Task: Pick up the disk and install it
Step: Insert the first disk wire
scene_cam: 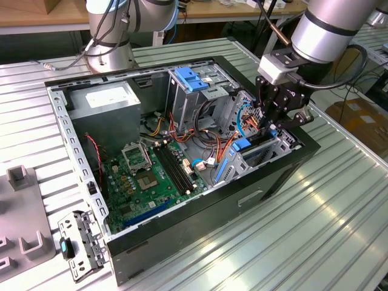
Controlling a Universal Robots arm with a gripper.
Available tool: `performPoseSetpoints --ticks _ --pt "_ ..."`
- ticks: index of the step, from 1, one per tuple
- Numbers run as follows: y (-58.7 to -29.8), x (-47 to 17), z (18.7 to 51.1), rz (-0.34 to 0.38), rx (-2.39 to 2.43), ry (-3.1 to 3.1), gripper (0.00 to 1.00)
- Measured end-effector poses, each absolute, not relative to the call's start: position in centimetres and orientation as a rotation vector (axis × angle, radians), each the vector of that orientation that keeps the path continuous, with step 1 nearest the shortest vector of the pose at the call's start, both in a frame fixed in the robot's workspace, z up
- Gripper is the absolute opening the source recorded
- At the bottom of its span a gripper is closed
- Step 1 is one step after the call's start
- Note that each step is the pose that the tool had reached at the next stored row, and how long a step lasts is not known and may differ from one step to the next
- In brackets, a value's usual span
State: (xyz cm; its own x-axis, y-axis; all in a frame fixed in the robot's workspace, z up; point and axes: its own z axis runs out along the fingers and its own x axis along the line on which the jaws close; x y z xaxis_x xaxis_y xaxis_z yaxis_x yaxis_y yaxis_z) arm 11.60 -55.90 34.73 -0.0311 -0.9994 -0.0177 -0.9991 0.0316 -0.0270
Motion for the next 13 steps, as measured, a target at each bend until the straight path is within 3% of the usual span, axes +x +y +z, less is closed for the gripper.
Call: performPoseSetpoints --ticks 13 --pt "-55.89 11.61 35.49 -0.007 -2.163 2.232 0.23"
